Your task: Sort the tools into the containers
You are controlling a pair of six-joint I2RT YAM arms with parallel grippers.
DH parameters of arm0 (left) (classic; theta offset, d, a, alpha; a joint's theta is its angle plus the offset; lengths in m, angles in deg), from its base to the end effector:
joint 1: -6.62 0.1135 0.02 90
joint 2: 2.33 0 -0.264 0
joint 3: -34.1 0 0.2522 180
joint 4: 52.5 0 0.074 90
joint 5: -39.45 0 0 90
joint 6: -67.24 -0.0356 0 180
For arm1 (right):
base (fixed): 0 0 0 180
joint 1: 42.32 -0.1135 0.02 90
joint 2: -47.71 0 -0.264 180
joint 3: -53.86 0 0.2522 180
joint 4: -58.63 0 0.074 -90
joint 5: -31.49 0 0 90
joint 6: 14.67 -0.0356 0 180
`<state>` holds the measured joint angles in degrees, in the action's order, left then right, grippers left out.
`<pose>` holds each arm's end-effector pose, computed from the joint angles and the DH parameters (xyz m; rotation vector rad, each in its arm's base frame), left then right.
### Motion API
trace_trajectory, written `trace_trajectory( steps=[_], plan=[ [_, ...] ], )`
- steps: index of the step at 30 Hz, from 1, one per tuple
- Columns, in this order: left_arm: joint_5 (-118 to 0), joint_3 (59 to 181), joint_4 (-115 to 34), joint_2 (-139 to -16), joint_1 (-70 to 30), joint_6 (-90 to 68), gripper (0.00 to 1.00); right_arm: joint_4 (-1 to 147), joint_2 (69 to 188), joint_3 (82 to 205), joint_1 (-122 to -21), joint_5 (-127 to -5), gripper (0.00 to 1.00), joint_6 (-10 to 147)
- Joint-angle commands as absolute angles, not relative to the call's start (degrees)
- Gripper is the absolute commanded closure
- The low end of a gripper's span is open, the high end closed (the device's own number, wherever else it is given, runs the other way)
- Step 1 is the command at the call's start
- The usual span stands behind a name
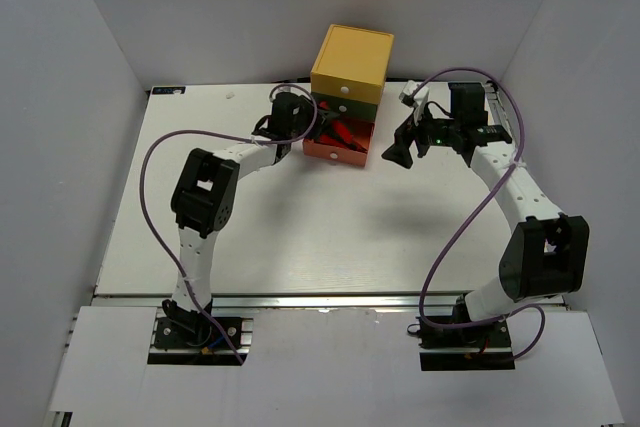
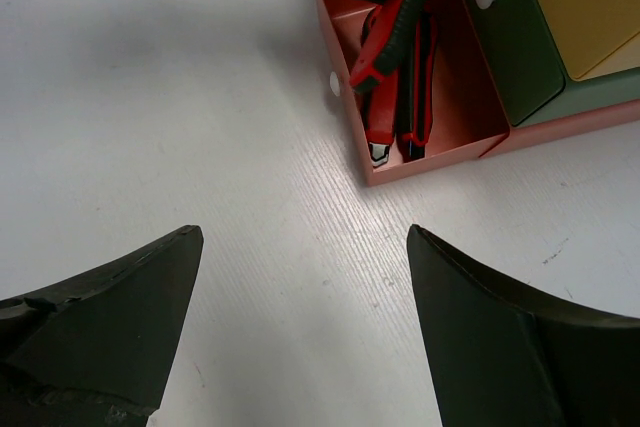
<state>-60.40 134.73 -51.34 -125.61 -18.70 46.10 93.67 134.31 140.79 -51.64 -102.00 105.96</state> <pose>0.4470 -0.2182 0.1930 -0.7000 2.0854 -1.1773 0.3302 0.0790 0.3216 -1.0779 1.7401 0.5914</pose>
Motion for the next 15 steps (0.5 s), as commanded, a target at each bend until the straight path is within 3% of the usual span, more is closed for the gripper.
trace_trajectory(
  steps=[1,5,6,7,15],
  plan=[
    [-58.9,139.44,-55.78,-125.63,-19.39,51.33,0.64,93.23,132.26,140.13,-51.11,-102.46,0.11,106.61],
    [-58.81,139.0,-57.46,-126.6,-19.48,53.97,0.49,93.14,132.52,139.25,-51.11,-102.81,0.11,106.88],
    [-58.64,138.92,-57.28,-126.52,-19.48,53.8,0.34,93.14,132.52,139.08,-51.11,-102.9,0.11,107.23],
    [-58.64,138.83,-57.02,-126.17,-19.48,53.62,0.02,93.31,132.52,138.9,-51.11,-103.16,0.11,107.58],
    [-59.78,136.2,-57.45,-122.83,-19.57,51.86,0.02,95.6,134.01,139.77,-51.19,-106.32,0.11,111.36]
  ],
)
